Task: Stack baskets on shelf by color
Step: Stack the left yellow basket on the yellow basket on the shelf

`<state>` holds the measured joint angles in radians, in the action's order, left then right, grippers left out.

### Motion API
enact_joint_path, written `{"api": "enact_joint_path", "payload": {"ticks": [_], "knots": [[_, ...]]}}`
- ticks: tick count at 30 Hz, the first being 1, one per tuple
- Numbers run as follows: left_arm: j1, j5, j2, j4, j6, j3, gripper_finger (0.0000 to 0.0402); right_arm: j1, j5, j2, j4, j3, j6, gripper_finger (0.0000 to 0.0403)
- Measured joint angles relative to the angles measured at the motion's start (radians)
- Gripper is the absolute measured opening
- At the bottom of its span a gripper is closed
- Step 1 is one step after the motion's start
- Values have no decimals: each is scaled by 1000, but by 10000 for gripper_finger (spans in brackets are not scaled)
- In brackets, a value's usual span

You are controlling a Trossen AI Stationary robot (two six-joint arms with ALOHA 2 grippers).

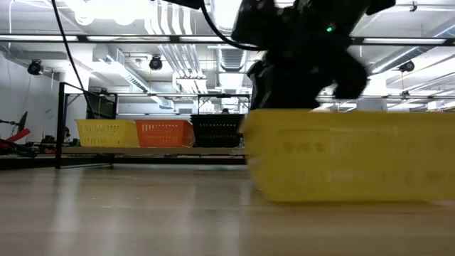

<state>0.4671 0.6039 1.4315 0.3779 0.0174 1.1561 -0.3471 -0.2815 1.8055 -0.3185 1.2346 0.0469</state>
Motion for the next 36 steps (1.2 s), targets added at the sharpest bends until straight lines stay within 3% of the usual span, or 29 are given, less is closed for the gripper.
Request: {"api": "enact_joint_path", "payload": {"ticks": [2,6,8,14,22,30,36], "knots": [[0,13,-7,16,0,0,50,8,-90,10,35,0,-8,136],[0,40,-26,66,3,2,50,43,-374,13,129,7,56,128],[0,52,-38,84,15,2,50,67,-424,5,137,30,62,123],[0,62,-66,170,186,1,50,93,-344,-26,60,99,-13,114],[0,54,8,116,400,0,50,41,-233,-147,-175,64,-40,97],[3,-111,169,-111,384,5,50,-78,-128,-290,-362,-36,30,62],[-7,-201,265,-165,361,14,50,-143,-127,-395,-335,-166,121,35]]}}
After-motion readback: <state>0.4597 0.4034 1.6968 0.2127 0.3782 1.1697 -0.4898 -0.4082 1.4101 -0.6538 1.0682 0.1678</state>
